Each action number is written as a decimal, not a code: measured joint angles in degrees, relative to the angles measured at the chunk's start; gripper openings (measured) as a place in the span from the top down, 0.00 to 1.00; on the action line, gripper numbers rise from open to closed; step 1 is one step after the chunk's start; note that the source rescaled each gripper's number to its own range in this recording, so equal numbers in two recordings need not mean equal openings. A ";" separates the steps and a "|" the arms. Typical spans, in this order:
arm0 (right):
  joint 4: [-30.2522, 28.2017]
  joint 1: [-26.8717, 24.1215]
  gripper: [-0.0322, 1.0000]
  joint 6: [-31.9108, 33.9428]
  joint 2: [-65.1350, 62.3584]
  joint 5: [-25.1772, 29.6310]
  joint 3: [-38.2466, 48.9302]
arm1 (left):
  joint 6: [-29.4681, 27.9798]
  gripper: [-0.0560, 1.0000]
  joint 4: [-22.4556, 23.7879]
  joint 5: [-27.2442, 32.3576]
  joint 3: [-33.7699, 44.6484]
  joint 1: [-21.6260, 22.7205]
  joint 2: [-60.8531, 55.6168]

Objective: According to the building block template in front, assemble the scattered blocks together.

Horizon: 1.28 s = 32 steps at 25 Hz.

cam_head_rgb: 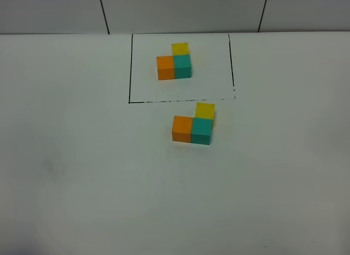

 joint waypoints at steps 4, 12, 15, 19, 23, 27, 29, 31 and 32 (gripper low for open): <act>0.00 0.00 0.28 0.00 0.00 0.00 0.00 | -1.60 0.21 1.51 0.21 0.00 0.00 -0.13; 0.00 0.00 0.28 0.00 0.00 0.00 0.00 | -1.72 0.21 1.51 0.26 0.00 -0.05 -0.18; 0.00 0.00 0.28 0.00 0.00 0.00 0.00 | -1.72 0.22 1.51 0.26 0.00 -0.05 -0.18; 0.00 0.00 0.28 0.00 0.00 0.00 0.00 | -1.72 0.22 1.51 0.26 0.00 -0.05 -0.18; 0.00 0.00 0.28 0.00 0.00 0.00 0.00 | -1.72 0.22 1.51 0.26 0.00 -0.05 -0.18; 0.00 0.00 0.28 0.00 0.00 0.00 0.00 | -1.72 0.22 1.51 0.26 0.00 -0.05 -0.18; 0.00 0.00 0.28 0.00 0.00 0.00 0.00 | -1.72 0.22 1.51 0.26 0.00 -0.05 -0.18; 0.00 0.00 0.28 0.00 0.00 0.00 0.00 | -1.72 0.22 1.51 0.26 0.00 -0.05 -0.18; 0.00 0.00 0.28 0.00 0.00 0.00 0.00 | -1.72 0.22 1.51 0.26 0.00 -0.05 -0.18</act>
